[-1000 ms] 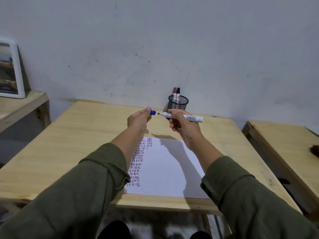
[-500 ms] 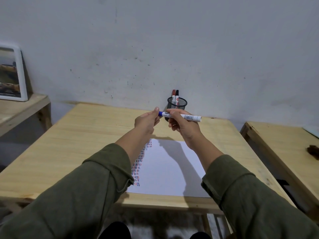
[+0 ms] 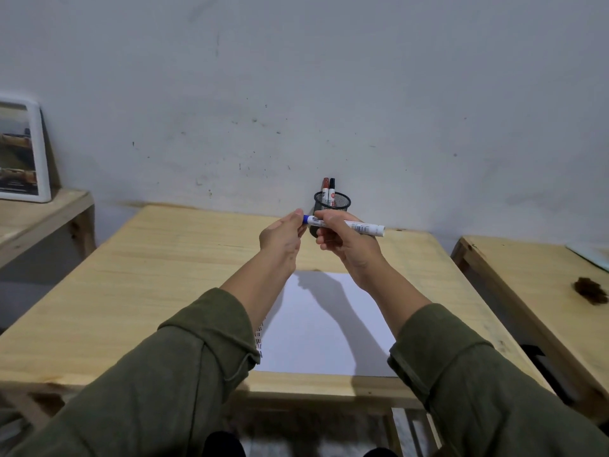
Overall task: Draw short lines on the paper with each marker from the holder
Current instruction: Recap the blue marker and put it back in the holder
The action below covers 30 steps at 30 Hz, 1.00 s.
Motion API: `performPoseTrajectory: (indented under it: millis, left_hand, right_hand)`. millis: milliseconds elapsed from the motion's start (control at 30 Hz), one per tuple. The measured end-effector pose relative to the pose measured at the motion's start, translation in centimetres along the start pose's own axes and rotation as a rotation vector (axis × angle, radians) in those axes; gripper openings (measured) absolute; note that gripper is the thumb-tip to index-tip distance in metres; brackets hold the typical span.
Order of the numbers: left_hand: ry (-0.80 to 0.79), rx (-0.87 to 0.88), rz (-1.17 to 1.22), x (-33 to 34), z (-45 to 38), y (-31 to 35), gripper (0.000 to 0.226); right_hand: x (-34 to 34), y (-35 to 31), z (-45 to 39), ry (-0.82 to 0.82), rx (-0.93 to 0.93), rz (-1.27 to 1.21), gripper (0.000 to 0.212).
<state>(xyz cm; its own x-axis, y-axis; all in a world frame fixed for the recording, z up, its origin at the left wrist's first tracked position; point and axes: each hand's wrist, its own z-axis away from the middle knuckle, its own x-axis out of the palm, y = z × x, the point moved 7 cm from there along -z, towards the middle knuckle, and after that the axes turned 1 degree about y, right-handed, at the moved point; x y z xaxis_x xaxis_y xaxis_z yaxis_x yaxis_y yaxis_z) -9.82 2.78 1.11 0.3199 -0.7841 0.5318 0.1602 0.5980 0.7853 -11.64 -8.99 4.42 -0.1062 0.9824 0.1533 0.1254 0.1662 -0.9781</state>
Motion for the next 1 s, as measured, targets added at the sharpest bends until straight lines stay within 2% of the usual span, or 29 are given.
performPoseTrajectory:
  millis: [33,100,200,267,300,367,400,467,567,733,833,1000]
  left_hand:
    - [0.015,0.011,-0.01,0.0,-0.2,0.3,0.03]
    - [0.049,0.032,-0.027,-0.1,-0.7,1.0,0.027]
    - [0.022,0.026,-0.116,0.6,-1.5,2.2,0.01]
    - [-0.062,0.048,-0.227,1.9,-2.0,3.0,0.009]
    - [-0.117,0.075,-0.28,2.9,-2.2,3.3,0.01]
    - [-0.229,0.128,-0.376,5.0,-2.6,3.7,0.009]
    - [-0.265,0.154,-0.425,6.0,-2.9,3.9,0.006]
    - [-0.277,0.222,-0.534,7.2,-3.9,4.3,0.009]
    - [-0.192,0.32,-0.739,7.8,-6.3,4.8,0.025]
    - [-0.146,0.358,-0.992,8.4,-10.0,4.3,0.05]
    - [-0.147,0.363,-1.105,8.5,-11.8,3.5,0.058]
    - [-0.169,0.394,-1.214,8.4,-13.6,2.3,0.063]
  right_hand:
    - [0.1,-0.2,0.1,-0.05,0.013,0.007,0.014]
    - [0.1,-0.5,0.2,-0.14,0.052,-0.029,0.031]
    - [-0.6,-0.8,0.1,-0.219,0.149,-0.099,0.054]
    - [-1.2,-1.0,-0.3,-0.24,0.176,-0.089,0.051]
    - [-1.4,-1.1,-0.6,-0.234,0.165,-0.059,0.041]
    - [-2.3,-1.2,-1.7,-0.17,0.12,0.051,0.013]
    - [-2.9,-1.2,-2.5,-0.13,0.102,0.098,0.012]
    - [-3.9,-1.5,-4.3,-0.052,0.072,0.132,0.017]
    - [-6.0,-2.5,-7.4,0.08,0.026,0.204,0.029]
    - [-8.9,-4.1,-12.6,0.221,-0.084,0.421,0.078]
    - [-9.7,-4.2,-15.5,0.274,-0.134,0.53,0.085]
    - [-9.5,-2.7,-18.3,0.283,-0.154,0.675,0.082]
